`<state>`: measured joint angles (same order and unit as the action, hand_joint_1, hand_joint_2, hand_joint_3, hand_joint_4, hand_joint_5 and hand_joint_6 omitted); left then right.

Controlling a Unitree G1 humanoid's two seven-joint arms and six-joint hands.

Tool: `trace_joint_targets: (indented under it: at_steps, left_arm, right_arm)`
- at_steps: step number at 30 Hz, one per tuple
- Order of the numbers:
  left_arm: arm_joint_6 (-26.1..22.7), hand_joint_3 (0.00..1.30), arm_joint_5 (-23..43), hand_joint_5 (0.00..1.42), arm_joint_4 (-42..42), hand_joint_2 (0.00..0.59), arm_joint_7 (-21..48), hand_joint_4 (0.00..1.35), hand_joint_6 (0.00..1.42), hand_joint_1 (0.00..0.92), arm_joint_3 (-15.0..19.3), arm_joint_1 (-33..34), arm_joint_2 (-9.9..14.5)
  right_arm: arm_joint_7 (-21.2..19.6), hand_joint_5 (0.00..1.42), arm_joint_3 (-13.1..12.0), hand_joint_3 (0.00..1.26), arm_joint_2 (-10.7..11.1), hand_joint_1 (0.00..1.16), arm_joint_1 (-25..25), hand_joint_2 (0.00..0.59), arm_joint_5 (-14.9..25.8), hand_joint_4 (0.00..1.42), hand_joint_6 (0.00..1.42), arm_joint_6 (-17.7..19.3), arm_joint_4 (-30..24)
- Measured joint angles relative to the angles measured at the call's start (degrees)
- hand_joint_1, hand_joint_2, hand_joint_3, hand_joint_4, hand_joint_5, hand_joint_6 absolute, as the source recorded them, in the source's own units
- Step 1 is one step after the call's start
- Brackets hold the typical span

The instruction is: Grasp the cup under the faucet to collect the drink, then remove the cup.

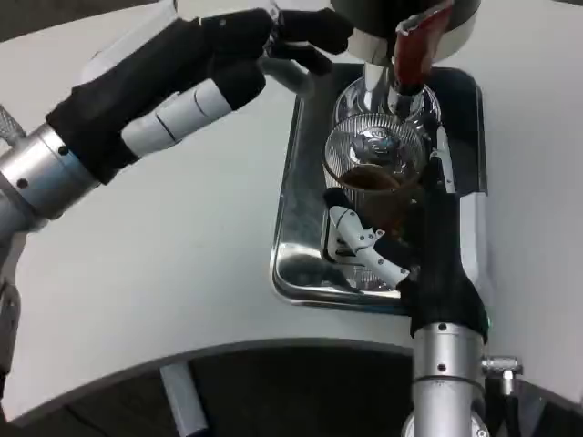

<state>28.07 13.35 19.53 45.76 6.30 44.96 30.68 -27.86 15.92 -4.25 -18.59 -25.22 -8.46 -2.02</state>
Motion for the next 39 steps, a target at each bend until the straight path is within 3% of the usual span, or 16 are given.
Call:
trace_joint_targets:
  at_steps: [14, 39]
  left_arm:
    - [-0.3, 0.32, 0.4, 0.32, 0.0, 0.136, 0.1, 0.29, 0.41, 0.0, 1.6, -2.0, 0.9]
    - [-1.1, 0.33, 0.4, 0.33, -3.5, 0.138, 0.2, 0.31, 0.41, 0.0, 2.1, -8.3, 2.0]
  right_arm:
    - [-2.1, 0.32, -0.3, 0.27, -0.5, 0.72, -1.5, 0.246, 0.3, 0.29, 0.35, 2.6, 3.5]
    - [-5.6, 0.42, -0.3, 0.39, -0.6, 0.74, 0.6, 0.248, -0.3, 0.4, 0.45, 5.6, 3.6]
